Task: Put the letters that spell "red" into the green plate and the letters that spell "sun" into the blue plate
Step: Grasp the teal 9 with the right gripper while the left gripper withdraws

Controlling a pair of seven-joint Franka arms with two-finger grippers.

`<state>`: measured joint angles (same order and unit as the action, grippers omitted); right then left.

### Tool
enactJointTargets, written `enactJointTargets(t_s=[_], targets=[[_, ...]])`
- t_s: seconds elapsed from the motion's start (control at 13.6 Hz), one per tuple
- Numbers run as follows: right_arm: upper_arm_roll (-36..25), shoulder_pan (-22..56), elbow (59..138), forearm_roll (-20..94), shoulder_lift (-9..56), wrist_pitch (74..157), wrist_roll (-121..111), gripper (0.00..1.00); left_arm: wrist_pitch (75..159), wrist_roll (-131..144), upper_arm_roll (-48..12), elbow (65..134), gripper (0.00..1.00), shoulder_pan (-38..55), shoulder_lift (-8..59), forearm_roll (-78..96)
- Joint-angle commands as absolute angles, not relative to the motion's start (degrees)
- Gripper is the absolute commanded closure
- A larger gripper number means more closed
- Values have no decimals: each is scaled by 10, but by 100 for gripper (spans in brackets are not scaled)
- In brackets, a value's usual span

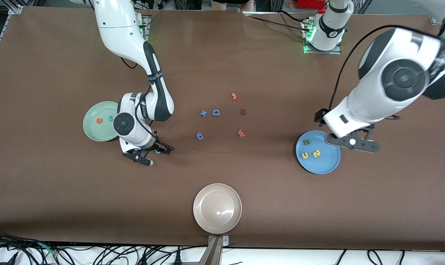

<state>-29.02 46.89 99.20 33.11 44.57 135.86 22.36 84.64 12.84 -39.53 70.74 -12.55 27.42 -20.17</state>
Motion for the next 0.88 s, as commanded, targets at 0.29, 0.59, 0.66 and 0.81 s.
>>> enactJointTargets(t_s=[0.29, 0.59, 0.66, 0.81], targets=[[-290, 468, 987, 344, 458, 1361, 225, 100, 833, 117, -395, 697, 0, -194, 236, -151], [-295, 468, 988, 344, 443, 1347, 220, 100, 837, 115, -395, 698, 0, -201, 239, -136], [-308, 469, 988, 343, 434, 1325, 217, 100, 837, 115, -395, 698, 0, -198, 239, -137], [-336, 471, 986, 334, 404, 1265, 213, 100, 838, 114, -395, 698, 0, -200, 239, -136]])
